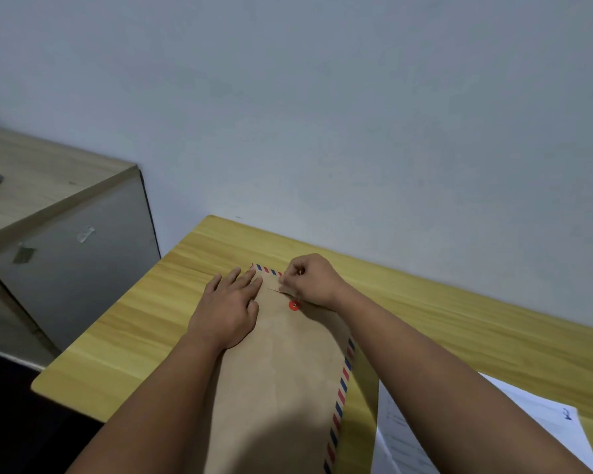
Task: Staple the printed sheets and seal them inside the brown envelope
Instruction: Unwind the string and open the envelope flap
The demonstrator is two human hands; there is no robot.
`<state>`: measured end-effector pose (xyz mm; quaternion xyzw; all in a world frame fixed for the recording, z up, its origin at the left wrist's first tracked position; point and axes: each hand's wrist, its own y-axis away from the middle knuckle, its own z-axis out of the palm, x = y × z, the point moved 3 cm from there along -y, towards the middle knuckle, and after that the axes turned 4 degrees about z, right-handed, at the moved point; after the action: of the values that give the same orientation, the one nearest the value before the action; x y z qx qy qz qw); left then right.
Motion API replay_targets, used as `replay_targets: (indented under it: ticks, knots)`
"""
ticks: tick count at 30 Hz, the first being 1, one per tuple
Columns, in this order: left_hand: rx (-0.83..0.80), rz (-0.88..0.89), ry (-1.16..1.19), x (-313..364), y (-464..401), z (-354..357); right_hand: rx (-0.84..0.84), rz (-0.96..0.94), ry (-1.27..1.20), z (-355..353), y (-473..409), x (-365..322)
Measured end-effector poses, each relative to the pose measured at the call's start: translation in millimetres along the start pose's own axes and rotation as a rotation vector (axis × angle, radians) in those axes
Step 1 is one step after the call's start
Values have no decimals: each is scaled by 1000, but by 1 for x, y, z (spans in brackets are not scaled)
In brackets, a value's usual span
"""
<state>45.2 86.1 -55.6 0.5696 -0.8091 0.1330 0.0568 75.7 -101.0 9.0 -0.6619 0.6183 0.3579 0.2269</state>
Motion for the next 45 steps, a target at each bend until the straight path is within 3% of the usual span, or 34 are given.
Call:
replay_targets:
  ticks: [2,4,8,11,14,16,23,28,31,34,40,42,45]
  knots:
    - [-4,1,-7,0,0,0,99,110,-317,-6,-4,4]
    - [-3,2,-13,-1,-1,0,80,236,-646,-12,-5,8]
    - [2,7,-26,-1,0,0,127,285,-807,-27,-7,16]
    - [1,6,-26,-1,0,0,209,282,-665,-37,-3,25]
    - [4,8,-21,-1,0,1,211,160,-111,-44,-1,32]
    - [7,7,-9,-2,-1,2,142,102,167,-44,1,31]
    - [14,6,7,-1,0,1,-184,55,570,-43,17,8]
    - [24,2,23,0,1,0,-266,101,527,-46,25,2]
    - [23,3,23,0,0,0,-165,19,503,-39,26,-4]
    - [20,0,23,0,1,1,-73,-77,702,-29,24,-7]
    - [9,-2,16,-1,0,1,-15,110,848,-47,23,-1]
    - [8,2,11,-2,-1,2,-51,157,689,-62,22,1]
    - [14,4,6,-1,0,3,3,170,242,-82,26,-1]
